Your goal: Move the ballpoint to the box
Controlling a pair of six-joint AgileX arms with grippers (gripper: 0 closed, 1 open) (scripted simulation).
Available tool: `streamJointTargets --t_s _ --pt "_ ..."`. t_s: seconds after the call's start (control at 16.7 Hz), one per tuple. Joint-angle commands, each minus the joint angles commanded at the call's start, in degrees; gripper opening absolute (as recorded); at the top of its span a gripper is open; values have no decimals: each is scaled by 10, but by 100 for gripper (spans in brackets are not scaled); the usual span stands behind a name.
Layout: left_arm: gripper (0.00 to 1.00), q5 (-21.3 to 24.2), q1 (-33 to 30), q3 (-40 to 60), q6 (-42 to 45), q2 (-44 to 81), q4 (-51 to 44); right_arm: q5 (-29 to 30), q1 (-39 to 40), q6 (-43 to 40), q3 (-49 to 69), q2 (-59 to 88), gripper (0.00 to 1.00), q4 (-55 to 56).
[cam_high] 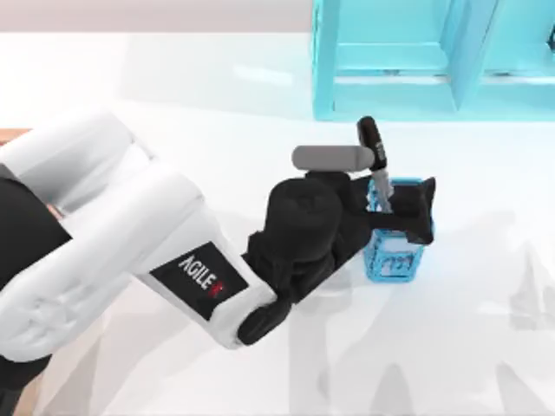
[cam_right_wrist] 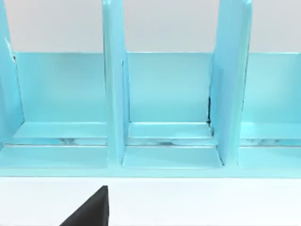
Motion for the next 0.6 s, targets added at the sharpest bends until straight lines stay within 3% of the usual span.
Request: streamJointTargets --t_s 0.54,0.6 --pt "2 0 0 0 0 0 0 0 0 0 0 0 100 0" --pt "0 0 0 0 0 0 0 0 0 0 0 0 100 0"
